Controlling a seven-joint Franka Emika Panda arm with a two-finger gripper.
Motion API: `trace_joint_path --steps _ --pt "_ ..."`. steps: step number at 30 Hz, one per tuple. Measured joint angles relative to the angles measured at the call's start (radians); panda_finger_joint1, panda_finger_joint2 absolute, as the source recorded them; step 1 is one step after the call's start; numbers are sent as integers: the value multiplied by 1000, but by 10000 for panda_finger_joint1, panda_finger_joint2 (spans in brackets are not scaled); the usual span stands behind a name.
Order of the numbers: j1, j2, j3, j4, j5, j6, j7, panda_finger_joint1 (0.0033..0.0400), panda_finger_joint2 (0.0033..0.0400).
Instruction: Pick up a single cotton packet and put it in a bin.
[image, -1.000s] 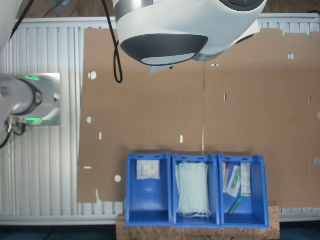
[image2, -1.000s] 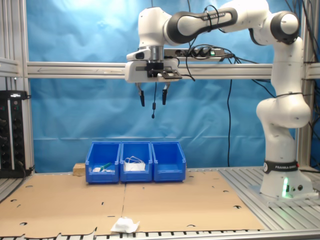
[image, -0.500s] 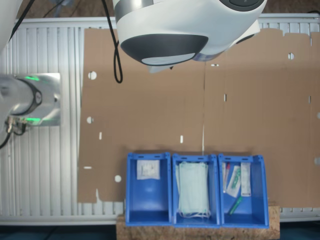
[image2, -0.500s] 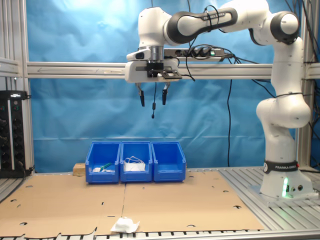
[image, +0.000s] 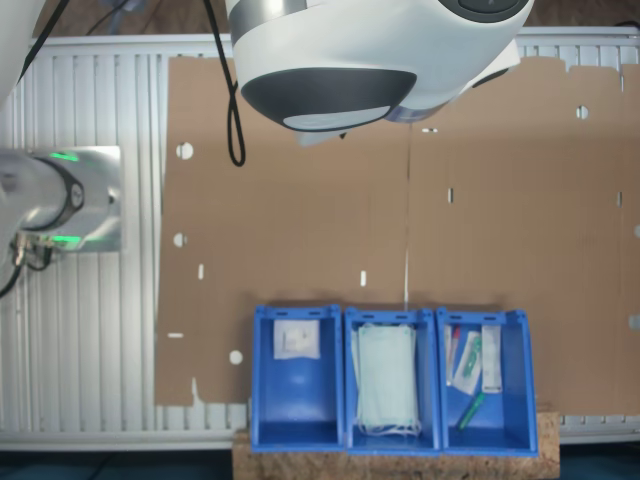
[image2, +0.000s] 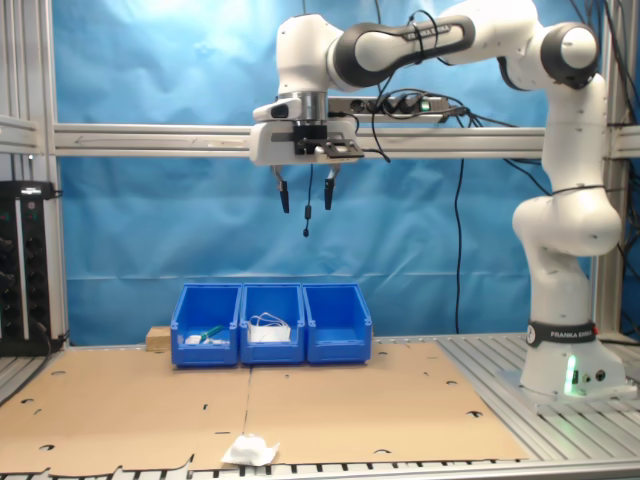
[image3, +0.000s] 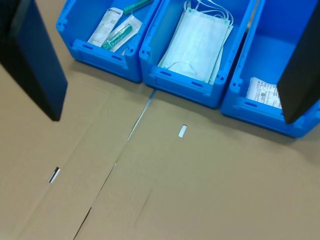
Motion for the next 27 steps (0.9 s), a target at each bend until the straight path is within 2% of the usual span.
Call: trace_joint_path --steps 14,19,27 --pt "0 10 10 6 0 0 0 400 400" --pt "6 42 16 35 0 0 0 400 400" --pt "27 128 21 107 0 1 0 400 400"
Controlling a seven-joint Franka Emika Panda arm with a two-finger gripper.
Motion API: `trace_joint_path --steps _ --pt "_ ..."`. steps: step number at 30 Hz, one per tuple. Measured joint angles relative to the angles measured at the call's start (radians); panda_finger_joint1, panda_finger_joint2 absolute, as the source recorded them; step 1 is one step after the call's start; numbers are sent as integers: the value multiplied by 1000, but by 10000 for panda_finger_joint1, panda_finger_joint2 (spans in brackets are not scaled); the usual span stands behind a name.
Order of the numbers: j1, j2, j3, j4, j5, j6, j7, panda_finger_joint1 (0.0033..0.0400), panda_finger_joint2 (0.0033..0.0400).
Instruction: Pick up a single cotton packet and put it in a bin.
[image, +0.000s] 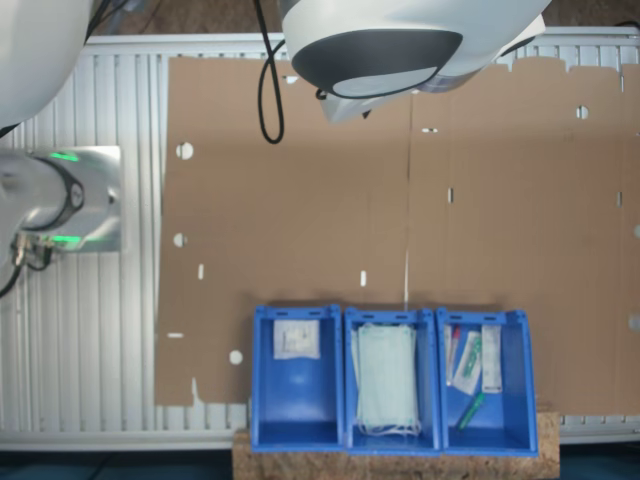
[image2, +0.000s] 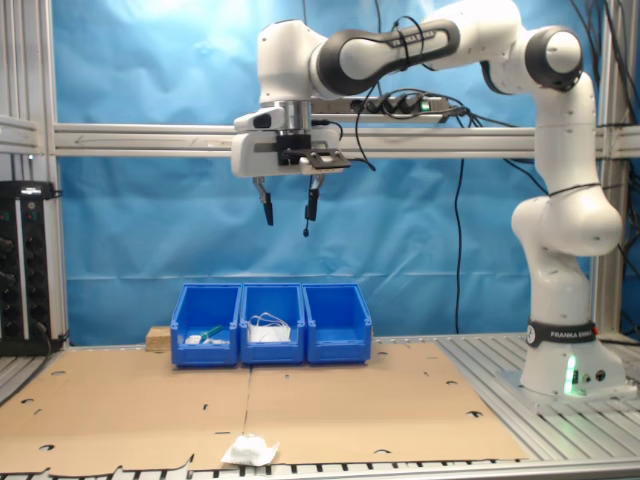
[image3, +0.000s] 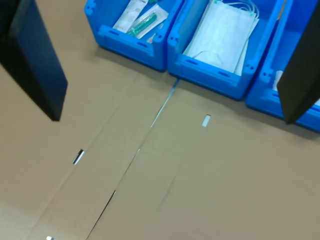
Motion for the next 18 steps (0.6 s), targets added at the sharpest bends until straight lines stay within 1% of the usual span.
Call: trace_joint_path --steps 4,5,6,10,18 --pt "14 47 2 33 0 3 0 400 400" --pt "14 47 2 33 0 3 0 400 400" --pt "23 70 3 49 0 5 0 400 400" --pt "41 115 3 75 0 17 0 400 400" --pt "86 189 4 95 0 60 0 400 400"
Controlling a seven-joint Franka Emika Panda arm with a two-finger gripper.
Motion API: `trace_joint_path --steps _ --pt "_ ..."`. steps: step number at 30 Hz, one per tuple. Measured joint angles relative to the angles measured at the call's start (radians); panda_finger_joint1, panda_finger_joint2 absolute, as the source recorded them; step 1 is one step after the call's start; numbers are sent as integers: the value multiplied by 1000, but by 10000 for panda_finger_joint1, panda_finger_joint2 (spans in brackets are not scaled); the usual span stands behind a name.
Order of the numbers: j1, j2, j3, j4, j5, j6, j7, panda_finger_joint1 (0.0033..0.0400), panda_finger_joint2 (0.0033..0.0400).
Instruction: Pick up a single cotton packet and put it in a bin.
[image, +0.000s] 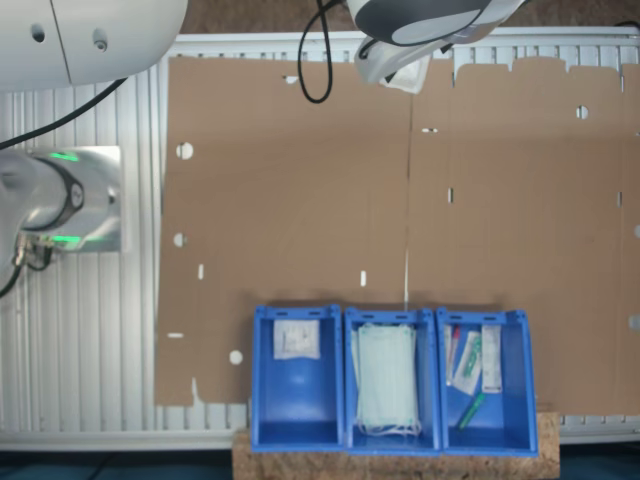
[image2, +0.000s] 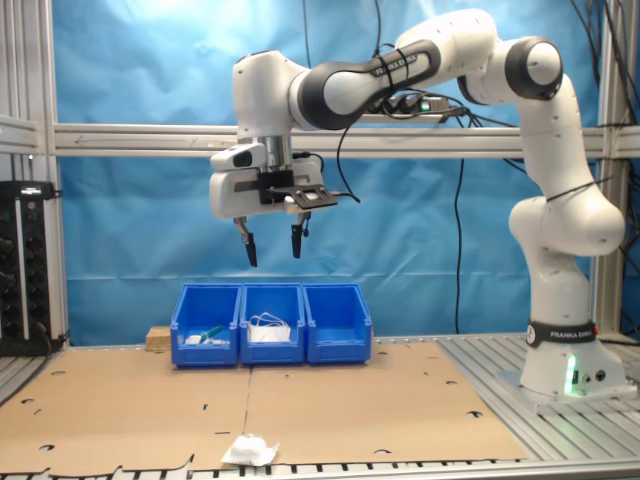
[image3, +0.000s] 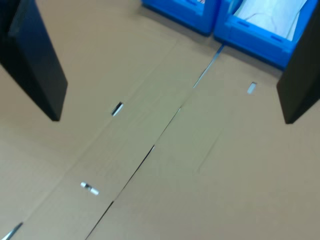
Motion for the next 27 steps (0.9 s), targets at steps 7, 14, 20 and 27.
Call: trace_joint_path --steps 7,14,20,27 --pt "38 33 2 0 0 27 0 400 400" --pt "64 41 4 0 0 43 0 400 400" --pt "80 46 4 3 0 55 0 400 400" --pt "102 89 4 30 35 63 0 400 400"
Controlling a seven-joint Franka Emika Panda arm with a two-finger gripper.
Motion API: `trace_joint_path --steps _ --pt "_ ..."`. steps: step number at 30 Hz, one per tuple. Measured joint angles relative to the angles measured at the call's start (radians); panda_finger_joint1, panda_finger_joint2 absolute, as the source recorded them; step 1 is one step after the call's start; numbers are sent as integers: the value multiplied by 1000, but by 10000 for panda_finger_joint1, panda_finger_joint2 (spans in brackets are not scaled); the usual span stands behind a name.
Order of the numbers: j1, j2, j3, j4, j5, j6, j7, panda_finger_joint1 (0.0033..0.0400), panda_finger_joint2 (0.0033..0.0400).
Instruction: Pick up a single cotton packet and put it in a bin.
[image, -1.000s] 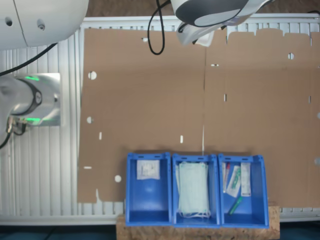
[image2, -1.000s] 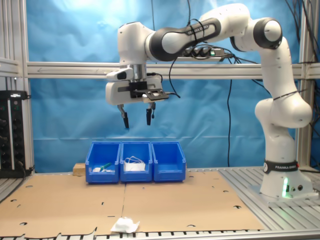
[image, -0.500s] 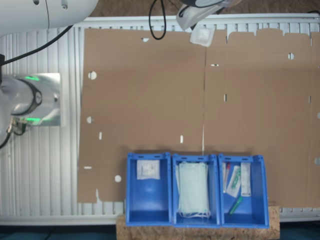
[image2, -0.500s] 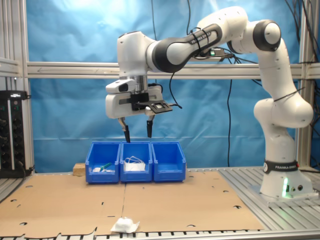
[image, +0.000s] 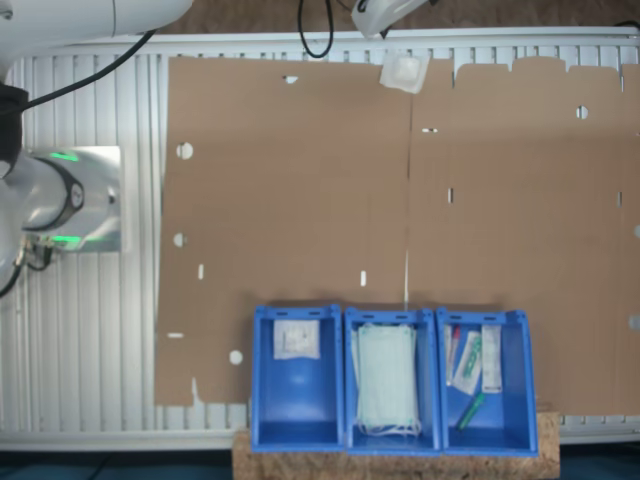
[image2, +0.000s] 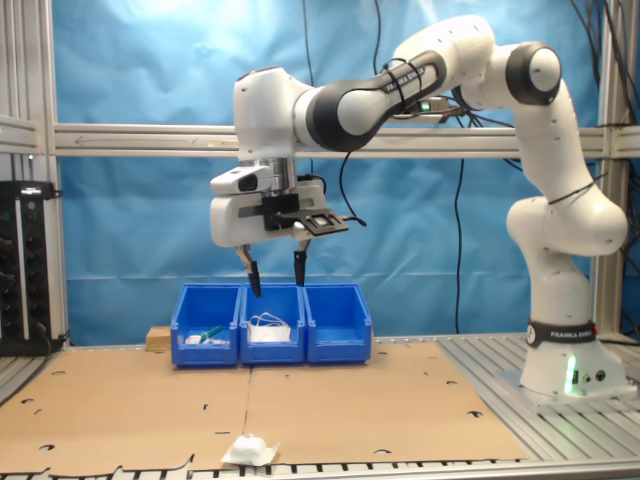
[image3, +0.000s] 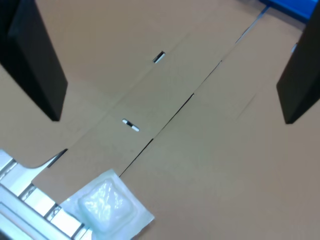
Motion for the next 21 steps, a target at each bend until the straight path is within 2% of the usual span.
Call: trace_joint_path --steps 9,13,21 --pt "16 87 -5 58 42 6 12 400 400" --pt "32 135 -25 94 54 9 22 400 400" --pt "106 216 -130 150 60 16 58 400 400"
